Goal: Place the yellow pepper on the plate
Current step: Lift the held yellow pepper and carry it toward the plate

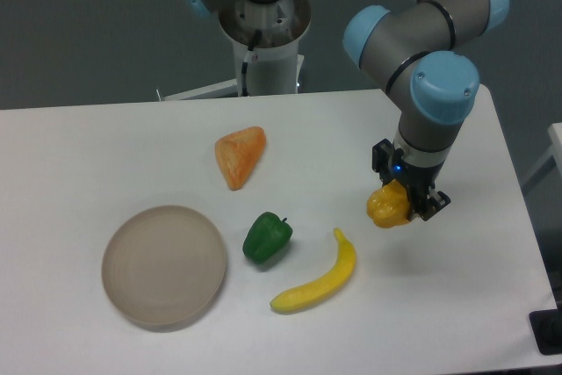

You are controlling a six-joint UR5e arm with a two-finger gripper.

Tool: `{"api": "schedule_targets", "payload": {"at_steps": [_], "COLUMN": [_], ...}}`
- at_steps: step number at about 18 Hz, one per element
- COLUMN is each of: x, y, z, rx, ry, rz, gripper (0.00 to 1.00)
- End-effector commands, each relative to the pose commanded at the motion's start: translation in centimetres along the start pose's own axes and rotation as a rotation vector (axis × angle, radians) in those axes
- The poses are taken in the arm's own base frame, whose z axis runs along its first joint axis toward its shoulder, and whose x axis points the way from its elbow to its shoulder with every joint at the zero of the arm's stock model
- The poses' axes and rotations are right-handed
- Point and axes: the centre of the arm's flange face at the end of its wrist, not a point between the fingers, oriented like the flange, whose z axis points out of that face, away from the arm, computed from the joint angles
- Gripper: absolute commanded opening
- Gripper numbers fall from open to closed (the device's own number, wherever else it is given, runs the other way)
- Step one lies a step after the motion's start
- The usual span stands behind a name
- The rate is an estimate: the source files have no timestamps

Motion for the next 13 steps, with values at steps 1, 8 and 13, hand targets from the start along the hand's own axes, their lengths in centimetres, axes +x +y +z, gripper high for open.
{"api": "schedule_targets", "payload": {"at_steps": [1, 8, 13], "x": [0.0, 1.1, 3.8], "y": [0.0, -4.3, -10.1], "z": [-0.1, -0.7, -1.2], "rx": [0.000, 0.020, 0.028], "ry": [0.000, -0.013, -0.016], "rz": [0.000, 0.067, 0.109], "gripper": [0.34, 0.34, 0.34]}}
